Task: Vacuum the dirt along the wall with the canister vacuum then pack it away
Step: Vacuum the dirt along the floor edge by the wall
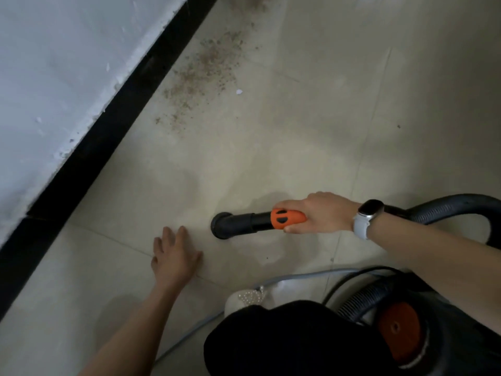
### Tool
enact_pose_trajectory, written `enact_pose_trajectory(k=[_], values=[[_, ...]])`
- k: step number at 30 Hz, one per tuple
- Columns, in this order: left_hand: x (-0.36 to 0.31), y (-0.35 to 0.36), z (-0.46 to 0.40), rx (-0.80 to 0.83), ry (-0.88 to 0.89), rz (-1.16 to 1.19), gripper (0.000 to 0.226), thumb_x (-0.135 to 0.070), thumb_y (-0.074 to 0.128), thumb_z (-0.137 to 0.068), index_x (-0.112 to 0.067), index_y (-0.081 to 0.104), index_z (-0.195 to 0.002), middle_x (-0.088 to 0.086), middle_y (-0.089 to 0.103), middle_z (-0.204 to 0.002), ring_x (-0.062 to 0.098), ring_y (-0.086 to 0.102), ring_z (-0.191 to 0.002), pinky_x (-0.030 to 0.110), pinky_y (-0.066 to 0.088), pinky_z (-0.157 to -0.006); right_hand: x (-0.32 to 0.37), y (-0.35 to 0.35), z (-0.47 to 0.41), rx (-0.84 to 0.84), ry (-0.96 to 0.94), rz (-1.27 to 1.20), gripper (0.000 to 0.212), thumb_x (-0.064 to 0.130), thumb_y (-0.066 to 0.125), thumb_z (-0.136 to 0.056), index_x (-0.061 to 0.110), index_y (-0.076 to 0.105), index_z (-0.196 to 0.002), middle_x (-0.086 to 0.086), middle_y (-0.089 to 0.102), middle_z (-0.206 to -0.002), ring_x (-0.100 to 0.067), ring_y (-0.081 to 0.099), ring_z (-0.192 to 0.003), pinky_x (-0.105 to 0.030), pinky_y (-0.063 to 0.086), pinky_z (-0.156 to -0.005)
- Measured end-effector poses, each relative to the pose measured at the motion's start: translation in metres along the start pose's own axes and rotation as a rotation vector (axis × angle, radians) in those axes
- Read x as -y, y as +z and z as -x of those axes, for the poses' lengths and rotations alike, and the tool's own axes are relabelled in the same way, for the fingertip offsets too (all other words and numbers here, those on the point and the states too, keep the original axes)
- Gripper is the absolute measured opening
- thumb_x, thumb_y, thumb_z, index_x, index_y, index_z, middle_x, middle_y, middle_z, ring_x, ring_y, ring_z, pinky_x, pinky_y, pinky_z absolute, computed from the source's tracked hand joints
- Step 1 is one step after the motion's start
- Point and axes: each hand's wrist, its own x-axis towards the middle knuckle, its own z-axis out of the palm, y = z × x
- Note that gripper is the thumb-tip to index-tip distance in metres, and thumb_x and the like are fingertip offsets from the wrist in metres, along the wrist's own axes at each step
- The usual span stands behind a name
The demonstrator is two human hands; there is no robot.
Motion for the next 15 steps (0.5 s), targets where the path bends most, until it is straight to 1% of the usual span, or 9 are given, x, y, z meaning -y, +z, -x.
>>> enact_pose_trajectory(k=[2,4,6,9,12,13,15], values=[[-0.005,-0.001,-0.003,-0.006,0.026,-0.016,0.071,-0.041,0.060,-0.087,-0.027,0.023,-0.145,0.004,0.003,-0.156,0.033,0.005,-0.142,0.051,0.026,-0.108,-0.005,-0.003,-0.002,-0.020,0.009,0.013,0.046,0.058,0.049,-0.086,0.045,0.038,-0.130,0.012,0.053,-0.076,-0.011,0.048,-0.062,-0.028,0.035,-0.063],[-0.011,0.000,-0.006,0.006,0.030,-0.023,0.072,-0.043,0.060,-0.087,-0.027,0.021,-0.146,0.004,0.002,-0.156,0.032,0.003,-0.142,0.050,0.025,-0.109,-0.008,-0.004,-0.006,-0.049,0.016,0.055,0.045,0.060,0.047,-0.085,0.044,0.040,-0.127,0.009,0.055,-0.077,-0.013,0.049,-0.063,-0.028,0.035,-0.063],[-0.015,0.002,-0.007,0.031,0.022,-0.027,0.074,-0.044,0.059,-0.087,-0.028,0.019,-0.147,0.003,0.000,-0.157,0.031,0.000,-0.143,0.050,0.022,-0.111,-0.006,-0.004,-0.008,-0.086,0.010,0.115,0.044,0.061,0.045,-0.085,0.040,0.043,-0.124,0.008,0.057,-0.083,-0.015,0.051,-0.067,-0.028,0.035,-0.063],[-0.015,0.006,-0.008,0.039,0.011,-0.038,0.076,-0.046,0.058,-0.087,-0.031,0.015,-0.147,0.001,-0.004,-0.158,0.030,-0.003,-0.144,0.049,0.020,-0.112,0.004,-0.002,-0.012,-0.178,-0.022,0.255,0.047,0.061,0.045,-0.086,0.030,0.047,-0.120,0.002,0.055,-0.098,-0.020,0.053,-0.073,-0.030,0.034,-0.061],[-0.010,0.006,-0.008,0.049,0.021,-0.075,0.076,-0.050,0.055,-0.087,-0.034,0.012,-0.148,-0.002,-0.008,-0.158,0.027,-0.005,-0.145,0.047,0.020,-0.112,0.021,0.001,-0.026,-0.258,-0.078,0.401,0.047,0.058,0.048,-0.087,0.019,0.051,-0.113,-0.002,0.051,-0.106,-0.022,0.054,-0.088,-0.031,0.030,-0.059],[-0.008,0.006,-0.009,0.053,0.029,-0.080,0.075,-0.051,0.054,-0.088,-0.035,0.012,-0.148,-0.002,-0.008,-0.158,0.026,-0.005,-0.145,0.046,0.021,-0.111,0.028,0.002,-0.033,-0.260,-0.095,0.437,0.045,0.056,0.049,-0.088,0.016,0.052,-0.110,-0.003,0.052,-0.106,-0.022,0.053,-0.088,-0.032,0.029,-0.059],[-0.005,0.005,-0.008,0.050,0.055,-0.075,0.072,-0.054,0.051,-0.089,-0.036,0.014,-0.147,-0.002,-0.005,-0.159,0.025,-0.004,-0.145,0.046,0.022,-0.110,0.040,0.001,-0.046,-0.233,-0.125,0.488,0.043,0.052,0.049,-0.089,0.014,0.053,-0.107,-0.005,0.056,-0.103,-0.022,0.052,-0.080,-0.032,0.029,-0.058]])
